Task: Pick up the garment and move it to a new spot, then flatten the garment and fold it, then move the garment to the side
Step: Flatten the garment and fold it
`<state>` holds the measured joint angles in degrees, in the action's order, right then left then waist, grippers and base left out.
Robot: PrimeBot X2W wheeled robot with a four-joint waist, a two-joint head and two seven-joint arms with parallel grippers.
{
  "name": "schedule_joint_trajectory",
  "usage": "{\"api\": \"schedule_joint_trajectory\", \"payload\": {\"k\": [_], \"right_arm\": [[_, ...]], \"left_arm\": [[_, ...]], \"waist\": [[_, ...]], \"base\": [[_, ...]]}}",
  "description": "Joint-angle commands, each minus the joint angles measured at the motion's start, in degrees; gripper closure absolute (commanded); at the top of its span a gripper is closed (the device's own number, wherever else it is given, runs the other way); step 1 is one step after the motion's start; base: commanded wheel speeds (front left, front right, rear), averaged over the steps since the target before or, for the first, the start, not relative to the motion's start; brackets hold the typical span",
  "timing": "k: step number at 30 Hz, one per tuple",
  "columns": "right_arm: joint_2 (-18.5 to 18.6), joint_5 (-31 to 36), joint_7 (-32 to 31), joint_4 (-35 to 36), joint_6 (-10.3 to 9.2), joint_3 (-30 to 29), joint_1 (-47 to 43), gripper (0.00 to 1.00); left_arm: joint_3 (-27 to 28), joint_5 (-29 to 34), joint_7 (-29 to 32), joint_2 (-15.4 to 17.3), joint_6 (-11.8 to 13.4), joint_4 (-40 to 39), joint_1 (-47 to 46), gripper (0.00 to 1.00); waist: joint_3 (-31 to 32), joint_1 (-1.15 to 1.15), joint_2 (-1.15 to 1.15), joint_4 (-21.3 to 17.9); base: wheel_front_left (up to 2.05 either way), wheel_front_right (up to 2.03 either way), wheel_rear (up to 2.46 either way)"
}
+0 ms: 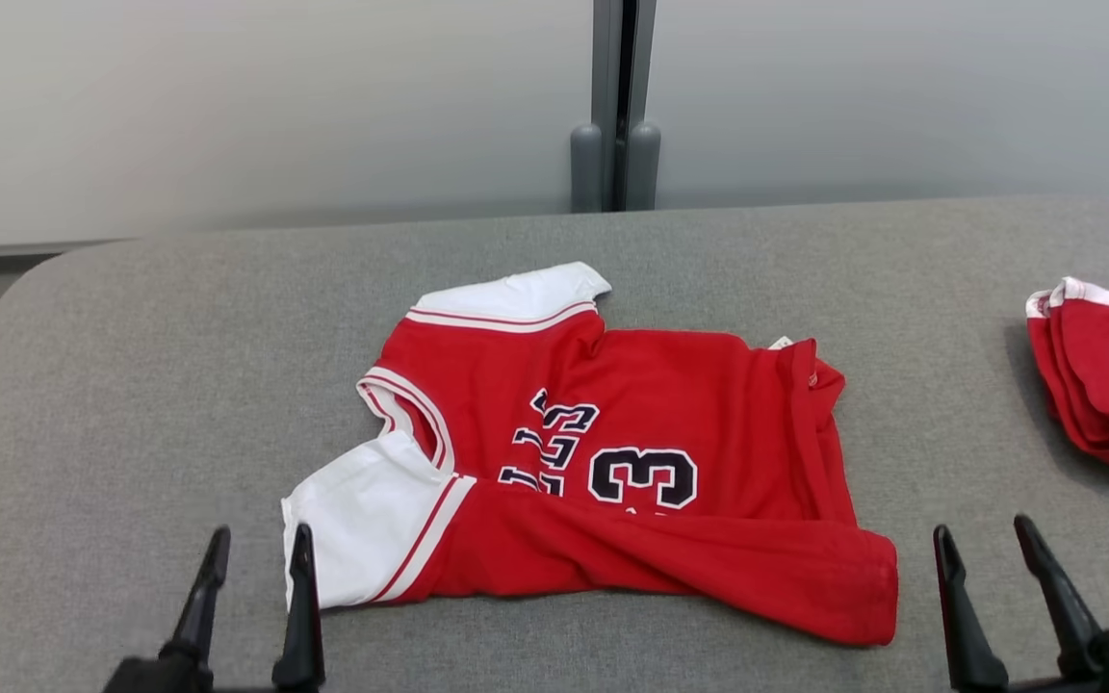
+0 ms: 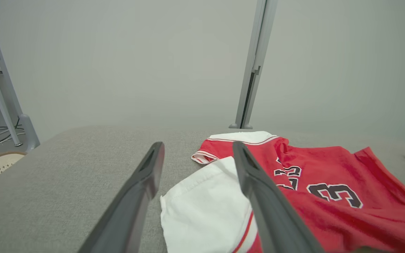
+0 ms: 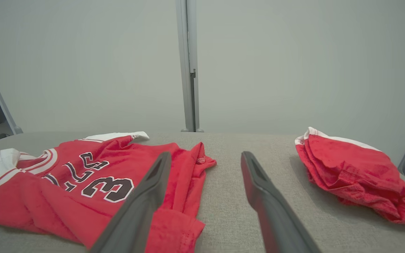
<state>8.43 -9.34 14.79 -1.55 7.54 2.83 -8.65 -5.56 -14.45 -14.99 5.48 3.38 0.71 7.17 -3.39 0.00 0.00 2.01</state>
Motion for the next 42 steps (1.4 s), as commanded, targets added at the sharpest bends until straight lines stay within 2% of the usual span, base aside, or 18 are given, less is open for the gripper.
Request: {"api": "schedule_joint_trajectory", "payload": {"k": [1,8,26,34,42], "right_arm": [[-0.1,0.3,-0.2,0.0,-0.10,0.1,-1.2,0.00],[-0.5,-0.6,-1.1,-0.1,-0.10,1.4,-3.8,0.00],[0.0,-2.4,-1.7,-1.7,-0.10,2.2,-3.0,0.00],[0.1,-4.4,-2.0,-9.9,-0.10,4.3,-1.2,0.00],[-0.2,-7.0,-1.0,-18.2,-0.10,6.0,3.5,0.00]], "left_arm": [[0.1,0.6,-0.2,0.0,0.0,-0.6,1.7,0.00],[1.2,2.0,-0.2,-0.5,-1.1,-0.1,6.1,0.00],[1.3,2.1,0.2,-1.3,-3.0,5.0,5.2,0.00],[-0.1,-2.6,4.0,-1.5,-6.5,16.4,0.7,0.00],[-1.2,-6.2,3.1,-1.9,-8.6,24.3,-5.6,0.00]], "waist": [[1.3,0.00,0.00,-0.2],[3.0,0.00,0.00,-0.4],[3.4,0.00,0.00,-0.2],[0.0,0.00,0.00,-0.1],[-3.2,0.00,0.00,-0.2]], "base": [[0.00,0.00,0.00],[0.00,0.00,0.00],[0.00,0.00,0.00],[0.00,0.00,0.00],[0.00,0.00,0.00]]}}
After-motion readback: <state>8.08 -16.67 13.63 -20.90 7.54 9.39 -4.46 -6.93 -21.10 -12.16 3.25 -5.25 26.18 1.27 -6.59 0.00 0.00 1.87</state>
